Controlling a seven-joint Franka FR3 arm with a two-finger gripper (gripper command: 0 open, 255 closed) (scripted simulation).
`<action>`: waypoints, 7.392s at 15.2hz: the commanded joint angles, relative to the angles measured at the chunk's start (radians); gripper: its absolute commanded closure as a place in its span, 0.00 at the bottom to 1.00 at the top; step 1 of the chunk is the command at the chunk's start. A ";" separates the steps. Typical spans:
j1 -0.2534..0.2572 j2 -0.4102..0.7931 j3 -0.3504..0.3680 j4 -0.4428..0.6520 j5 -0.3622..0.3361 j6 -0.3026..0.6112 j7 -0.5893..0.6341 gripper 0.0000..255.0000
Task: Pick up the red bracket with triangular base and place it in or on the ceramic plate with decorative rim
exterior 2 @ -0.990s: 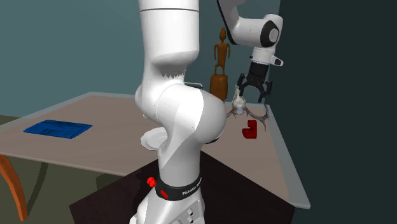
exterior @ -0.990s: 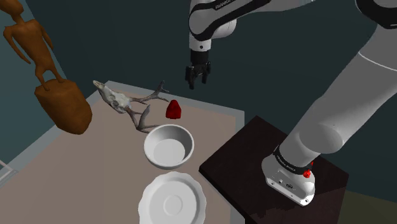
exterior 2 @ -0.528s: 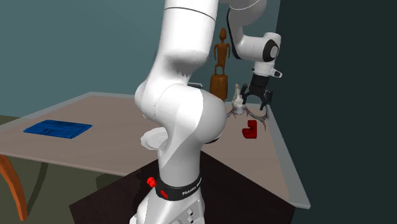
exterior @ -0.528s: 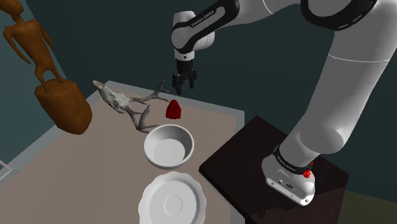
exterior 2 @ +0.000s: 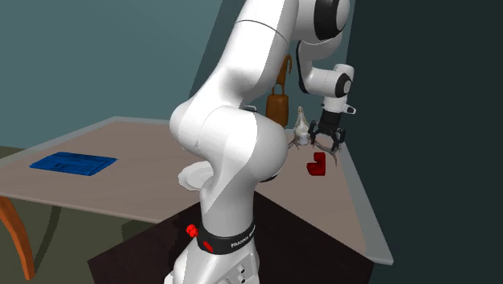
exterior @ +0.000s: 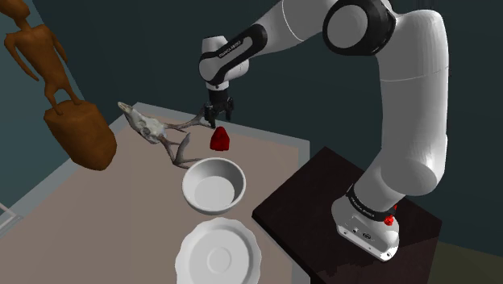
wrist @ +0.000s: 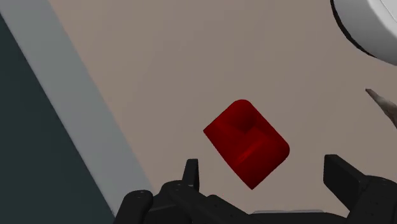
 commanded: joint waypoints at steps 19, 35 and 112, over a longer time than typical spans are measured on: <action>0.008 0.084 -0.002 0.001 -0.004 0.082 0.004 1.00; 0.006 -0.008 0.001 -0.001 -0.002 -0.007 0.008 1.00; 0.478 -0.324 0.370 -0.707 0.118 0.470 0.732 0.00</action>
